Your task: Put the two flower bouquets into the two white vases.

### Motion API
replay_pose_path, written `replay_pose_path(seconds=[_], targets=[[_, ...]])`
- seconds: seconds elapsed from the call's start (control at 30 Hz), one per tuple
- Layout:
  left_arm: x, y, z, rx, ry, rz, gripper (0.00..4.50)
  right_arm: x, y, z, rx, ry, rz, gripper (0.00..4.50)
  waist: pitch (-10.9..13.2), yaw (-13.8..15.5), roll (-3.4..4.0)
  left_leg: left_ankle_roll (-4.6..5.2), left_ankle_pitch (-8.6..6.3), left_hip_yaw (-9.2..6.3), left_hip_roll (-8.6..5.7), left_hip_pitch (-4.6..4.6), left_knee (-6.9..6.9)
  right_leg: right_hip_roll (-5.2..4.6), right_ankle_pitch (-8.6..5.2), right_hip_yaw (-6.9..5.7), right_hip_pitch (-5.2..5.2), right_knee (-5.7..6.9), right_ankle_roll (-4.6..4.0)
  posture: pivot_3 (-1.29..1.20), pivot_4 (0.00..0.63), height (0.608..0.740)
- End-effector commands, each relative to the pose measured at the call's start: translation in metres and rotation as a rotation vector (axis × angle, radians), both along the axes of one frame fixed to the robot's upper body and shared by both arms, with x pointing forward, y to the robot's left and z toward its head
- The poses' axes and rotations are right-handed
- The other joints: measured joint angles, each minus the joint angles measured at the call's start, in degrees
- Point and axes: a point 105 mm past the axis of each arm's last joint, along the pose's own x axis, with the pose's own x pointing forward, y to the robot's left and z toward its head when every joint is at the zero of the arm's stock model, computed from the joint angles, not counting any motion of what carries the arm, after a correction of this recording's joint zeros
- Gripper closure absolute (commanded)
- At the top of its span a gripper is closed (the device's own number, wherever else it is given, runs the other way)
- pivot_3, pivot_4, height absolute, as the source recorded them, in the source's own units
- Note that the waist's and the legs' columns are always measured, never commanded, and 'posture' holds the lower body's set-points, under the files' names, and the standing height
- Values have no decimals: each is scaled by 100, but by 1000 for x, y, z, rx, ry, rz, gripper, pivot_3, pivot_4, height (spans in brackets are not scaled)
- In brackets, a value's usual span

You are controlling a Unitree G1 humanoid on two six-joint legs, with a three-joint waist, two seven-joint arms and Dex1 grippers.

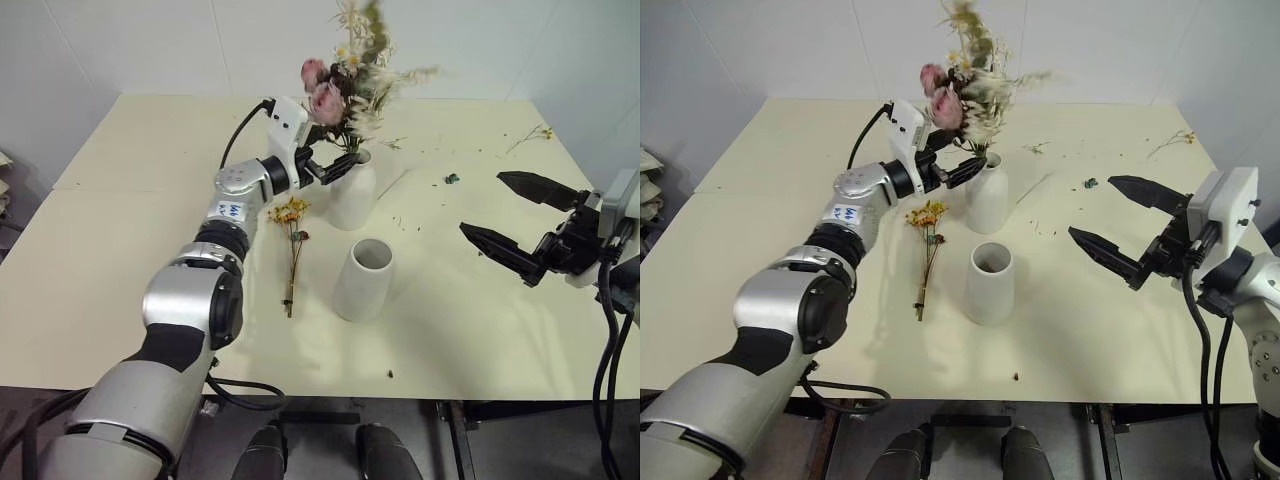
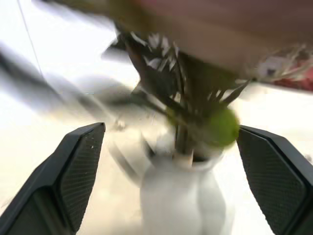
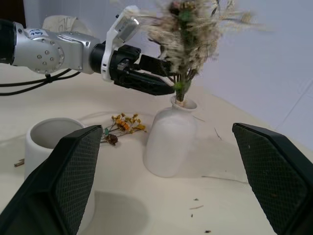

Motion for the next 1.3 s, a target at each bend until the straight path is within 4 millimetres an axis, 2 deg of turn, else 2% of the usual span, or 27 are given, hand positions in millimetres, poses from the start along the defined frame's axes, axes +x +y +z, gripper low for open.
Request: replay_pose_path(seconds=[0.03, 0.2, 0.3, 0.47, 0.63, 0.7, 0.8, 0.93, 1.0, 1.13, 1.3], targets=[[-12, -2, 26, 105, -18, -122, 14, 0, 5, 10, -34, -37, 69, 0, 0, -9, 0, 0, 0, 0, 0, 0, 0, 0, 0, 0, 0, 0, 0, 0, 150, 740], [-23, 11, 29, 222, 39, -211, 14, 5, 7, 11, -91, 9, 166, 0, 0, -7, 1, 0, 0, 1, 0, -1, -6, 0, 0, 0, -1, -4, 0, 0, 150, 740], [-27, 29, 20, 348, 145, -211, 14, 8, 7, 13, -121, 39, 211, 0, 0, -27, 1, 0, 0, 1, 0, -1, -9, 1, 0, 0, -2, -5, 0, 0, 150, 740], [-26, 68, 4, 537, 303, -75, 14, 14, 6, 18, -158, 66, 267, 0, 0, -55, 1, 0, 1, 0, 2, -1, -12, 3, -1, 0, -6, -2, 0, 0, 150, 740], [-30, 88, -9, 633, 450, 71, 14, 15, 10, 19, -182, 95, 343, 0, 0, -39, 1, 0, 0, -3, 2, -2, -14, 3, -2, 0, -5, -4, 0, 0, 150, 740], [-35, 85, -15, 635, 491, 75, 14, 18, 12, 18, -201, 79, 348, 0, 0, -29, 1, 0, 0, -4, 3, -2, -16, 3, -3, 0, -5, -4, -1, 0, 150, 740], [-49, 77, -35, 646, 617, 95, 14, 22, 14, 18, -220, 47, 352, 0, 0, -24, 1, 0, 1, -4, 2, -6, -15, 2, -3, 1, -6, -6, -1, 0, 150, 740], [-71, 72, -62, 691, 724, 110, 14, 20, 17, 18, -222, 46, 377, 0, 0, -24, 2, -1, 1, -7, 5, -6, -18, 4, -5, 1, -8, -4, -4, 0, 150, 740], [-80, 63, -71, 688, 758, 102, 14, 18, 17, 17, -224, 46, 384, 0, 1, -22, 2, 0, 1, -7, 5, -6, -18, 4, -5, 1, -8, -4, -5, 0, 150, 740], [-85, 48, -74, 623, 816, 121, 14, 14, 20, 12, -210, 52, 393, 0, 0, -16, 1, 0, 1, -9, 5, -4, -12, 4, -5, 1, -6, 3, -6, 0, 150, 740], [-85, 34, -81, 620, 834, 131, 14, 11, 24, 5, -194, 61, 400, 0, 0, -22, 2, -1, 2, -7, 4, -2, -7, 3, -4, 1, -5, 6, -6, 0, 150, 740]])
